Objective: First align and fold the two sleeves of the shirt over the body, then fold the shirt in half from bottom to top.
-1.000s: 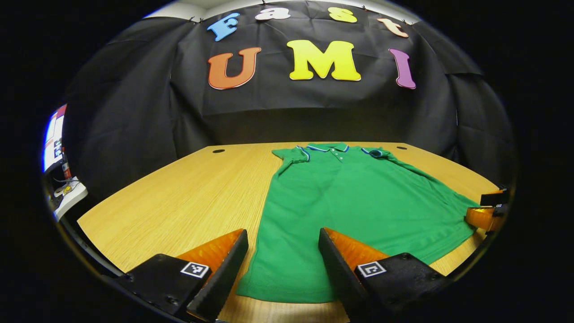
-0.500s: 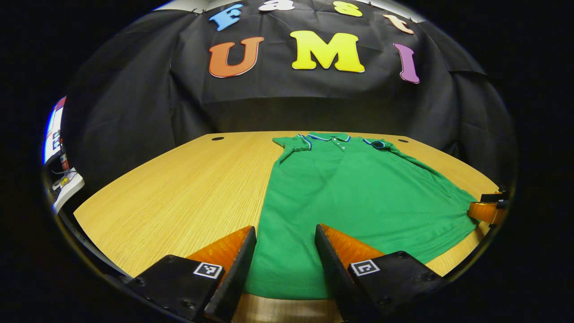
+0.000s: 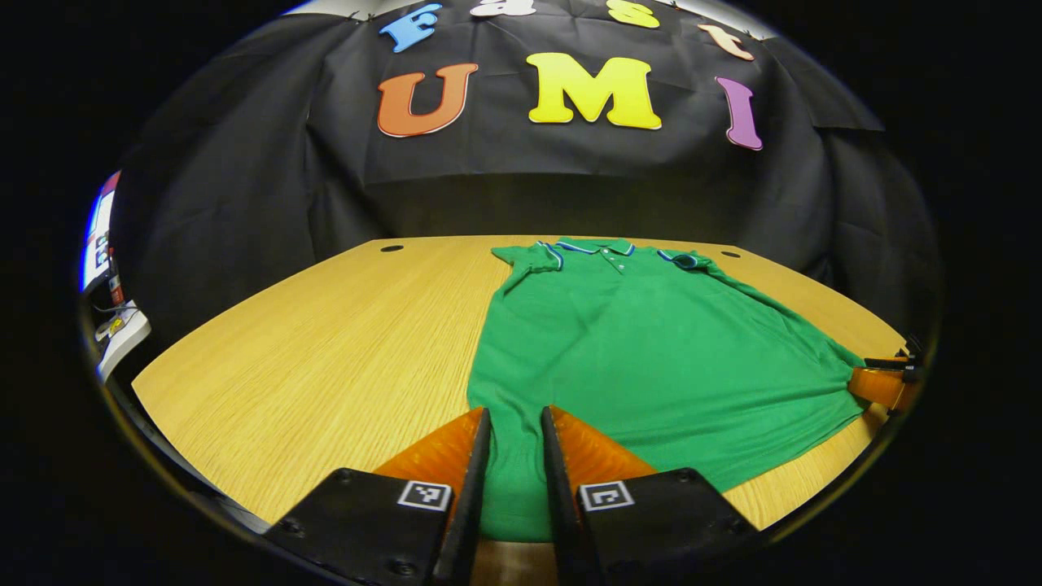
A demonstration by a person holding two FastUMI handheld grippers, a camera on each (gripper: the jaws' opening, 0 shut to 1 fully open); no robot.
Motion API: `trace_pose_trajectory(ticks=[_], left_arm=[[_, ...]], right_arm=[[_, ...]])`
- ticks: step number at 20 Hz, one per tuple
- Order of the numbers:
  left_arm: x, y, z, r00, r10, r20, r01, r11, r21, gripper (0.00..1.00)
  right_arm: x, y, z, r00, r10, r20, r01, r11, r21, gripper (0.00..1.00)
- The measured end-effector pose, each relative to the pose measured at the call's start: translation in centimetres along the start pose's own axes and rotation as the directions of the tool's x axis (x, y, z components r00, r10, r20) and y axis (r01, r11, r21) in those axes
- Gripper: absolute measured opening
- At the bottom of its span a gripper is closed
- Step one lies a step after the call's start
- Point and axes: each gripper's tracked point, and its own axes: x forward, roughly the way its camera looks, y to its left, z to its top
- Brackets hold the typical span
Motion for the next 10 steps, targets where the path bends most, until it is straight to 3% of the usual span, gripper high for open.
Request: trace_pose_trajectory(ticks=[1,2,3,4,7,10], left_arm=[[0.2,-0.2,0.1,1.000,-0.003,-0.001,0.003,1.000,0.008,0.39],[0.3,-0.5,0.2,1.000,-0.008,0.000,0.008,1.000,0.017,0.26],[0.4,-0.8,0.3,1.000,-0.013,0.004,0.013,1.000,0.024,0.21],[0.5,-0.9,0.4,1.000,-0.014,0.007,0.014,1.000,0.025,0.10],[0.8,-0.8,0.6,1.000,-0.018,0.010,0.018,1.000,0.008,0.08],[0.6,-0.9,1.8,0.999,-0.020,0.039,0.020,1.000,-0.003,0.08]], right_arm=[[0.2,0.1,0.0,1.000,0.016,0.003,-0.016,1.000,0.015,0.34],[0.3,0.2,0.1,1.000,0.024,0.005,-0.024,1.000,0.020,0.14],[0.3,0.3,0.1,1.000,0.028,0.010,-0.028,1.000,0.009,0.10],[0.3,0.3,0.1,0.999,0.029,0.012,-0.029,1.000,-0.004,0.09],[0.5,0.3,0.4,0.999,0.031,0.025,-0.031,1.000,0.002,0.00],[0.2,0.3,1.3,0.999,0.038,0.037,-0.038,0.999,-0.016,0.00]])
